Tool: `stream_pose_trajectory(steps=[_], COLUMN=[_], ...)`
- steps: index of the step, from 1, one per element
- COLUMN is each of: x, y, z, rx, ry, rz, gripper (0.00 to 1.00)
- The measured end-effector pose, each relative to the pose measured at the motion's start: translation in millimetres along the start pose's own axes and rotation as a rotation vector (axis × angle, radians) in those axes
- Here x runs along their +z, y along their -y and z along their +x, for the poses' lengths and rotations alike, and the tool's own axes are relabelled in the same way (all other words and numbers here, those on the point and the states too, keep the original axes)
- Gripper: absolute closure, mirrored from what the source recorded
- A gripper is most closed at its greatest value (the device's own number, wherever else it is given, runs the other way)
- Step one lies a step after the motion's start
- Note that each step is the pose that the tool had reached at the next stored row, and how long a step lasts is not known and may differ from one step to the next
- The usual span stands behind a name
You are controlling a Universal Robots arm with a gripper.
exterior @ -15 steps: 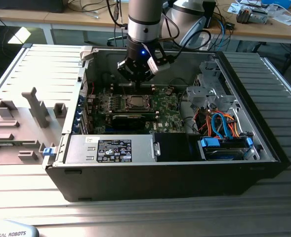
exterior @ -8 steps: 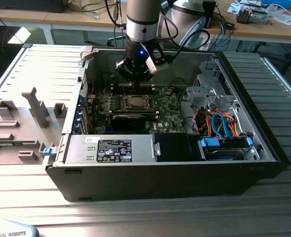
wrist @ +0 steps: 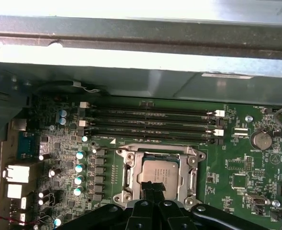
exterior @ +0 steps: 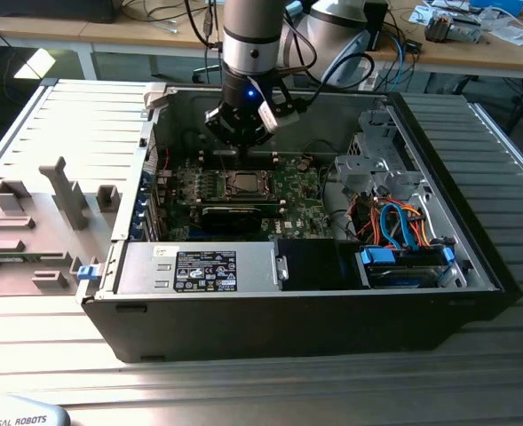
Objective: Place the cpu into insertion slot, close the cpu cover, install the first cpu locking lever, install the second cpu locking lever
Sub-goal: 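Install the first cpu locking lever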
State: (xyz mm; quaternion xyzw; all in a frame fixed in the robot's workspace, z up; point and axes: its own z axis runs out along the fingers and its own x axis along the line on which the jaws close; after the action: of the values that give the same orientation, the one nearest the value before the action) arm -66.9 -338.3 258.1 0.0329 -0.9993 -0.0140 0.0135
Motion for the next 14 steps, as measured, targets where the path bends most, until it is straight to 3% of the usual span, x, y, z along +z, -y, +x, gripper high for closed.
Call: stream_pose_trajectory(steps=[14], x=[0.3], y=[-3.2], z=[8.2], rx=[0.000], ry=[0.0004], rz=[0.0012], gripper=[0.89])
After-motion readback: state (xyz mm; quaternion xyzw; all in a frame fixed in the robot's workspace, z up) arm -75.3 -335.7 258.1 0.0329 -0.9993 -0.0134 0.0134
